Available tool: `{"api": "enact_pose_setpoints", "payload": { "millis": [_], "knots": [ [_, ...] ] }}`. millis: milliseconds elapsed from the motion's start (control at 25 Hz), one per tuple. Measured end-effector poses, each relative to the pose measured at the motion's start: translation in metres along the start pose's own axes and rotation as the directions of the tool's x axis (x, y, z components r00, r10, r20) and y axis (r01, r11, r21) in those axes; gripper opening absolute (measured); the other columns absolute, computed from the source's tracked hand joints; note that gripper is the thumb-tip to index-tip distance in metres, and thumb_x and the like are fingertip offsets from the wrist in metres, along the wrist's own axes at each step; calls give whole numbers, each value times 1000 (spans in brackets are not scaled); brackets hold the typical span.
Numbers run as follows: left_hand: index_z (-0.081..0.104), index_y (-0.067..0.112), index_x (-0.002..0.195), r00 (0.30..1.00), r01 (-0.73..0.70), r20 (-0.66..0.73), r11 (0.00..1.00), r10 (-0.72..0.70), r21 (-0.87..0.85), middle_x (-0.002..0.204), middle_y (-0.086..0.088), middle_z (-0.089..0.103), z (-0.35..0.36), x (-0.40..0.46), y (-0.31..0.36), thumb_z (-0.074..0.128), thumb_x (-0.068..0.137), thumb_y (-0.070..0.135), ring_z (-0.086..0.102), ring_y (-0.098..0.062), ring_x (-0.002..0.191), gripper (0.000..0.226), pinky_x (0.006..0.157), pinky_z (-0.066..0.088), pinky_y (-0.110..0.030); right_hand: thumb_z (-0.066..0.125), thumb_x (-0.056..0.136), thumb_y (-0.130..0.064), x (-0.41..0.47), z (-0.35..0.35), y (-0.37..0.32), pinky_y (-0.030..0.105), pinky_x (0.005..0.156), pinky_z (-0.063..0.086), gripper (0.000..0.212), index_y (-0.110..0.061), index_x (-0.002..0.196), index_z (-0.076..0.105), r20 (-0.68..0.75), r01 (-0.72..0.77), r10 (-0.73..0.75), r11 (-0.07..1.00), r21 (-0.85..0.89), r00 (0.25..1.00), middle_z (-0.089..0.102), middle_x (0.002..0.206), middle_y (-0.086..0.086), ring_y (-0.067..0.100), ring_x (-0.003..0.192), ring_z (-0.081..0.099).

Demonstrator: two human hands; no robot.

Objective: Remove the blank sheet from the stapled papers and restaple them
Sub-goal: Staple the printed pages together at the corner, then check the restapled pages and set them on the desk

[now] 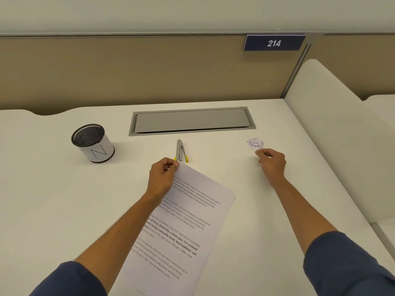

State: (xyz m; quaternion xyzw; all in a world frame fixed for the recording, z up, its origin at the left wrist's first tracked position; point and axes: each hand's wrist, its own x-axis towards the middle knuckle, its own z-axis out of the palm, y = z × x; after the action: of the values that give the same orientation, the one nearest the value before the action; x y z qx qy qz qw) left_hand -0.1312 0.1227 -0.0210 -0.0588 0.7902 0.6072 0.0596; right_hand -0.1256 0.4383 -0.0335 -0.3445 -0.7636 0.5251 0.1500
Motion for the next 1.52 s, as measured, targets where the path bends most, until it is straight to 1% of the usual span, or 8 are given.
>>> {"api": "enact_pose_setpoints", "payload": {
  "millis": [360,560,680,880,960,1080,1240,1520],
  "knots": [
    [66,12,87,999,4,-48,1000,-5,-18,89,-11,70,3,1,1,59,96,24,59,-15,79,17,73,46,-28,63,83,-23,53,-4,5,29,72,50,11,-19,84,73,45,50,-42,978,-204,998,67,65,4,23,68,67],
    [66,12,86,998,11,-58,1000,-12,-15,87,-11,70,-2,0,3,59,96,24,59,-15,76,17,72,46,-29,59,84,-19,61,-4,8,33,74,55,16,-16,77,73,56,72,-61,971,-226,997,70,70,6,0,42,62],
    [66,15,85,998,14,-60,1000,-16,-19,87,-10,70,-3,-3,4,59,96,25,60,-15,76,16,70,47,-27,62,80,-14,62,-8,8,41,74,60,11,-16,74,72,40,53,-46,981,-186,998,69,66,3,8,51,67],
    [66,14,86,998,2,-64,1000,-4,-19,88,-13,71,-4,-8,10,60,96,26,61,-16,75,17,70,48,-30,75,76,-14,59,-15,-2,38,78,58,7,-12,73,69,-16,98,-101,982,-160,995,65,60,-2,-3,41,60],
    [66,13,86,998,-3,-70,1000,1,-26,86,-12,71,-5,-11,15,60,96,25,60,-15,73,17,69,48,-29,76,77,-17,59,-17,-6,41,81,58,9,-14,76,67,-3,101,-103,981,-167,995,66,63,-1,6,52,67],
    [66,8,86,996,-12,-89,998,7,-58,77,-4,69,-7,-19,24,60,96,23,58,-13,67,19,64,46,-25,74,80,-23,48,-20,-9,46,86,55,15,-17,92,67,84,171,-158,967,-187,984,72,78,2,20,75,72],
    [66,10,87,997,-24,-70,994,17,-110,76,-2,68,-16,-34,34,59,97,25,61,-14,68,19,62,48,-26,69,84,-41,-13,-23,-11,36,85,53,29,-19,103,67,154,261,-241,957,-126,958,72,92,-3,17,87,69],
    [65,12,87,998,-44,-50,961,32,-273,75,1,67,-45,-56,63,59,96,22,63,-15,67,15,60,52,-29,73,59,-64,-142,-12,-6,29,80,55,80,-21,124,56,558,10,-153,968,250,815,74,104,-6,10,99,69]
  ]
}}
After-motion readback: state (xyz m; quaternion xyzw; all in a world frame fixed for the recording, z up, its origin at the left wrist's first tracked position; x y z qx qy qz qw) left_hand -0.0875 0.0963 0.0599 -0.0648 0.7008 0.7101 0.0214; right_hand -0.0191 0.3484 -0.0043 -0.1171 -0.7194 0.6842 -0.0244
